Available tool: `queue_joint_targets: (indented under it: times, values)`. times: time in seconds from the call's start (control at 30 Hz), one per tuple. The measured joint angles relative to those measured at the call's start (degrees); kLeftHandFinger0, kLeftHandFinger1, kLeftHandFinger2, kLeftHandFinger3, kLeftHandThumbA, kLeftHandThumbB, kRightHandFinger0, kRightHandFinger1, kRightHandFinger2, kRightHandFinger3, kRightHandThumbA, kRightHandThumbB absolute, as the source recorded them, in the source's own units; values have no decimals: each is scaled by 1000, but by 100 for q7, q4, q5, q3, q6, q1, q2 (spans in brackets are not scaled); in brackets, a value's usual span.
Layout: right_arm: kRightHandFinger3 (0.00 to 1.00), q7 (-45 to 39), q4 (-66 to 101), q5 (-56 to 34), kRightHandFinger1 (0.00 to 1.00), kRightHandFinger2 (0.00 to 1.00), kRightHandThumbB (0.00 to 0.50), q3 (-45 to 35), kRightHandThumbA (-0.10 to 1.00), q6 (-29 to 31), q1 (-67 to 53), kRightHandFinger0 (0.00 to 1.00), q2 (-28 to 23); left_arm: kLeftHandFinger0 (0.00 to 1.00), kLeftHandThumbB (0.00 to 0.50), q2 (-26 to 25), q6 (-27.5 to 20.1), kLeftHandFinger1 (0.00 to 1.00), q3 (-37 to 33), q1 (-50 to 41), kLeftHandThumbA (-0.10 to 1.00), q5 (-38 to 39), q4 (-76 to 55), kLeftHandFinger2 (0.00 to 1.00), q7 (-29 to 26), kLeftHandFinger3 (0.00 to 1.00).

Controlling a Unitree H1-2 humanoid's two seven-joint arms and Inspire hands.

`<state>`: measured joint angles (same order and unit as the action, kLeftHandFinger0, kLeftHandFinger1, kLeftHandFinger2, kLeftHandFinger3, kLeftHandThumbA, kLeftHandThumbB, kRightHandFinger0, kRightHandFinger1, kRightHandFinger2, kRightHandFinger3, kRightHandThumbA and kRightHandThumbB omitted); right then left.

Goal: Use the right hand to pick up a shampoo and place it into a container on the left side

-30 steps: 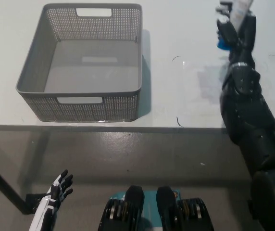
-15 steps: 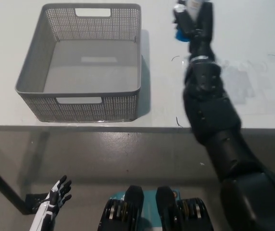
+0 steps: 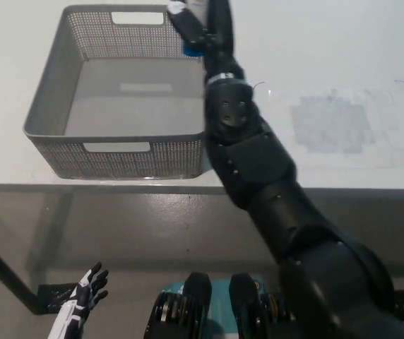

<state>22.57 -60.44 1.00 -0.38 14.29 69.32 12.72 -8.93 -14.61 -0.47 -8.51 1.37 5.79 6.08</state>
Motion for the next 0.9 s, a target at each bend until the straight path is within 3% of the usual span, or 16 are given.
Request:
queue_joint_targets:
  times: [0.03, 0.07, 0.17, 0.27, 0.37, 0.47, 0.57, 0.67, 0.73, 0.8, 0.87, 0.9]
  values:
    - [403, 4, -66, 4, 3, 300, 156, 10, -100, -1, 48, 0, 44, 1000, 369, 0, 0, 1000, -13, 2, 1000, 0, 0, 1000, 15, 1000]
    - [426, 18, -154, 16, 1, 322, 152, 30, -100, -4, 101, 0, 81, 1000, 364, 0, 0, 1000, -25, 3, 1000, 0, 0, 1000, 26, 1000]
    - [556, 40, -418, 22, 111, 526, 143, 47, -100, -11, 235, 0, 195, 1000, 367, 0, 2, 1000, -62, 17, 1000, -6, -1, 1000, 57, 1000]
    - [659, 63, -757, 20, 191, 635, 151, 47, -100, -11, 352, 0, 315, 1000, 365, -1, 4, 1000, -107, 46, 1000, -30, -1, 1000, 84, 1000]
    - [678, 76, -1113, 14, 219, 670, 148, 44, -100, -27, 475, 0, 392, 1000, 351, -1, 40, 1000, -147, 74, 1000, -58, -48, 1000, 95, 1000]
    - [565, 78, -1425, -3, 292, 739, 143, 20, -100, -36, 532, 0, 482, 1000, 346, -3, 108, 1000, -198, 119, 1000, -91, -129, 1000, 97, 1000]
    - [650, 78, -1639, -3, 345, 793, 140, 26, -100, -34, 530, 0, 519, 1000, 343, -4, 168, 1000, -222, 143, 1000, -115, -218, 1000, 102, 1000]
    - [675, 79, -1842, 4, 333, 770, 140, 48, -100, -35, 527, 0, 515, 1000, 324, -31, 233, 1000, -229, 177, 1000, -135, -248, 1000, 122, 1000]
    - [523, 79, -1915, 8, 257, 654, 136, 61, -100, -35, 518, 0, 505, 1000, 319, -59, 257, 1000, -230, 206, 1000, -143, -266, 1000, 142, 1000]
    - [464, 81, -1965, 16, 236, 621, 132, 97, -100, -35, 496, 0, 490, 1000, 319, -79, 285, 1000, -230, 235, 1000, -144, -293, 1000, 166, 1000]
    - [516, 91, -2003, 36, 233, 629, 140, 162, -100, -34, 455, 0, 463, 1000, 323, -91, 310, 1000, -230, 260, 1000, -149, -312, 1000, 173, 1000]
    - [454, 105, -2023, 57, 227, 621, 141, 199, -100, -34, 424, 0, 437, 1000, 329, -97, 315, 1000, -231, 276, 1000, -153, -315, 1000, 174, 1000]
